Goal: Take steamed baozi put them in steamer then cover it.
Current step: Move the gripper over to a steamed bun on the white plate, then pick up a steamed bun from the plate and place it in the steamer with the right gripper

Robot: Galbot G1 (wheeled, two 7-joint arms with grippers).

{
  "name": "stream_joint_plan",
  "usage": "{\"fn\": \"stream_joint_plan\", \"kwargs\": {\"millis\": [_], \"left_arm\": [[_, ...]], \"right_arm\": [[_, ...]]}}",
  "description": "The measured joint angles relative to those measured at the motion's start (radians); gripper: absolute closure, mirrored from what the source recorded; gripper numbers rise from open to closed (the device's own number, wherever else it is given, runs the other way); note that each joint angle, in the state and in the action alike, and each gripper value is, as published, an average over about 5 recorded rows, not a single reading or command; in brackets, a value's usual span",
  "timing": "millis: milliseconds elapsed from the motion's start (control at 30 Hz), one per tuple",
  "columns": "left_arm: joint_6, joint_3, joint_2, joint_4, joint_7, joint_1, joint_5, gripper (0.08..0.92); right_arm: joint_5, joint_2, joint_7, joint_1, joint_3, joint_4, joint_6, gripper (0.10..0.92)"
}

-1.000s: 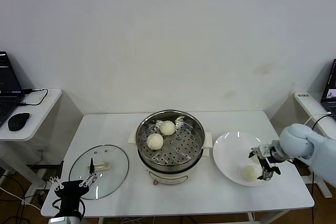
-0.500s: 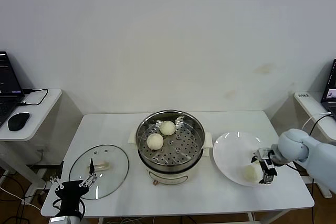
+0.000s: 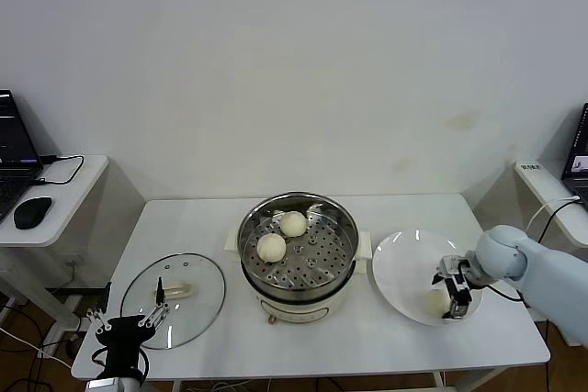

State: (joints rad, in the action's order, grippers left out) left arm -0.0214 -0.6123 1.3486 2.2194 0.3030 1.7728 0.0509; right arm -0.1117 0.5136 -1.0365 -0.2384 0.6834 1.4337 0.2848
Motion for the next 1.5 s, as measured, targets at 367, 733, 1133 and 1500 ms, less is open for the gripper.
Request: {"fn": "stream_joint_plan", "kwargs": {"millis": [367, 733, 1133, 1500], "left_arm": [[0.000, 0.001, 0.002, -0.003, 0.001, -0.003, 0.000, 0.177], [0.000, 0.004, -0.004, 0.002, 0.000, -0.010, 0.001, 0.177], [0.000, 0.008, -0.010, 0.015, 0.000, -0.010, 0.003, 0.177], [0.001, 0.002, 0.003, 0.020, 0.001, -0.003, 0.003, 0.177]], "right_arm": [[0.011, 0.002, -0.011, 0.016, -0.003, -0.007, 0.001, 0.423], [0.072, -0.018, -0.034, 0.141, 0.049, 0.021, 0.010, 0.423], [0.208, 0.035, -0.036, 0.458, 0.194, 0.064, 0.028, 0.414], [0.344, 0.214, 0.000, 0.720, 0.361, 0.107, 0.032, 0.413]]}}
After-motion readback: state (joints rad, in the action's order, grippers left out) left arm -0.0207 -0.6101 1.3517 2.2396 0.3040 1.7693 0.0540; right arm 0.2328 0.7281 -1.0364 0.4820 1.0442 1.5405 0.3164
